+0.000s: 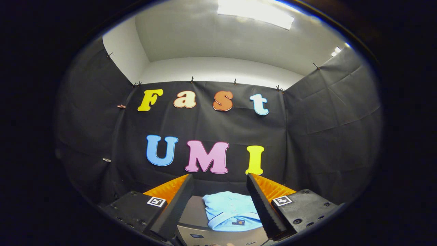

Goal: Put the clothes into the washing machine and then close the washing machine lid.

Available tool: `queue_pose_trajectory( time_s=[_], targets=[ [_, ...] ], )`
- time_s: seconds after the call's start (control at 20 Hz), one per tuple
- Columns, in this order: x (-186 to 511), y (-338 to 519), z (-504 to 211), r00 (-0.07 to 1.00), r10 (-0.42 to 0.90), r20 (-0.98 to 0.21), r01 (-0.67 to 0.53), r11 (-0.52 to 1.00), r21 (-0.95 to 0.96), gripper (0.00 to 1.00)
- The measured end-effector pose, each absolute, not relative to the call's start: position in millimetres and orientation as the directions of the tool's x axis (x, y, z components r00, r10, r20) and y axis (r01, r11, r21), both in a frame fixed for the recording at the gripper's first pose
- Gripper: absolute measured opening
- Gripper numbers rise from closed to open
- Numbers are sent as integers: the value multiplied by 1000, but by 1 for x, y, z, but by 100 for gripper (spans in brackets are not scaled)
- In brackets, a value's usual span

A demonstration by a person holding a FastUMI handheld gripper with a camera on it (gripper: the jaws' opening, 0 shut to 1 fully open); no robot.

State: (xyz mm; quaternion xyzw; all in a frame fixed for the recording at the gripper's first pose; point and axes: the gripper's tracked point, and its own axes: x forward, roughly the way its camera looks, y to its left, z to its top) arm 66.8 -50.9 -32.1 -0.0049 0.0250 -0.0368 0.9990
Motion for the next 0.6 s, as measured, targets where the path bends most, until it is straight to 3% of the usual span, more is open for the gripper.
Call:
queue_pose_trajectory(
  time_s=[0.6],
  targets=[
    [191,-85,-123,960,-59,-272,64,998,10,98]
  ],
)
